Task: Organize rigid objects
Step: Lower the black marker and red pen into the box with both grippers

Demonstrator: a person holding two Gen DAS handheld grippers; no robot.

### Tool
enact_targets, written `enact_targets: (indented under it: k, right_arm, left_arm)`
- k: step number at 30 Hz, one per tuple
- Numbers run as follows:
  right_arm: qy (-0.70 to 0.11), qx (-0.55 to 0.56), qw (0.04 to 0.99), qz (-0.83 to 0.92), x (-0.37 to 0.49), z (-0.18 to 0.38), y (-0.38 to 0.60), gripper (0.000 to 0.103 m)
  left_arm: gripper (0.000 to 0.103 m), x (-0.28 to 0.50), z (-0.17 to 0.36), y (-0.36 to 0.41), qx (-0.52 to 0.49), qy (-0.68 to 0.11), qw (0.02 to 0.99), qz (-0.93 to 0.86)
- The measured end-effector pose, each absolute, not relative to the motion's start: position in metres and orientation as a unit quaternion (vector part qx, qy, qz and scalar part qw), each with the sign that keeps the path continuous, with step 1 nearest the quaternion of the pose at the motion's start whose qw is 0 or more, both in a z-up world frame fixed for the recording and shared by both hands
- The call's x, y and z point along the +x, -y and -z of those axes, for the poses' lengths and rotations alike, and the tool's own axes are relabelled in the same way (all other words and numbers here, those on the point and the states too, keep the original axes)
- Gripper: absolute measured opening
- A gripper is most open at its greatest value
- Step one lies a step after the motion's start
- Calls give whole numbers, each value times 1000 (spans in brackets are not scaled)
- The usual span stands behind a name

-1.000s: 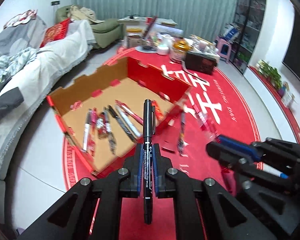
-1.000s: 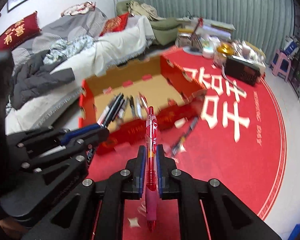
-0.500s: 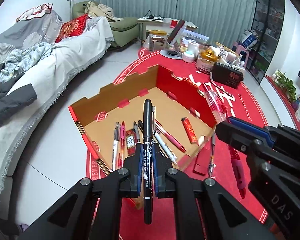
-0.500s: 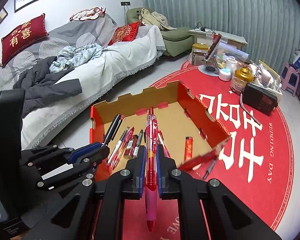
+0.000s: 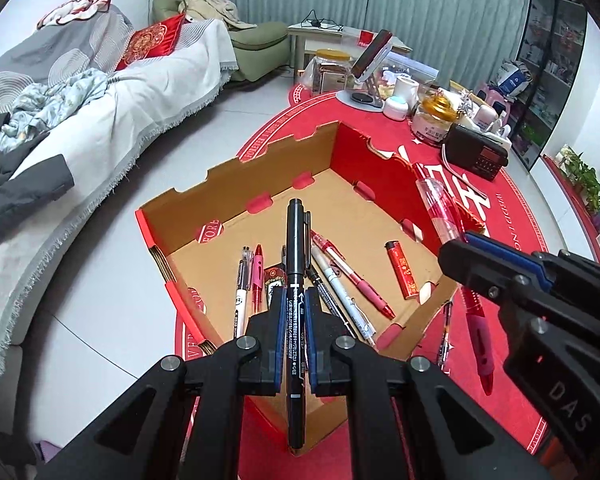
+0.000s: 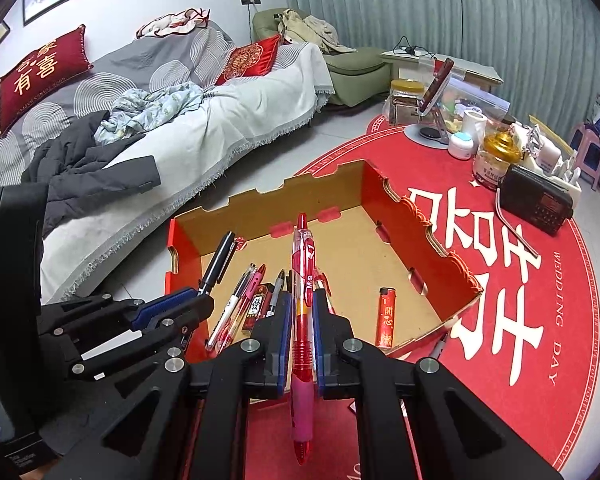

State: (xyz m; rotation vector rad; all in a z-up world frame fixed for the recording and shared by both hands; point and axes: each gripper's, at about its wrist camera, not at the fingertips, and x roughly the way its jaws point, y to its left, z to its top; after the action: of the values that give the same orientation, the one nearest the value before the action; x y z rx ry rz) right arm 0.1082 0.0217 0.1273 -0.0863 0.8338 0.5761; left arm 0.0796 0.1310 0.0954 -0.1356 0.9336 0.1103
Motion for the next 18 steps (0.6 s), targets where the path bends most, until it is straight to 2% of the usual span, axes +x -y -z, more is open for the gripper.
enact_targets:
  k: [18]
  right_arm:
    - [-403, -44, 867, -289, 133, -121, -39, 11]
  left_arm:
    - [9, 103, -87, -145, -69, -462, 882, -69]
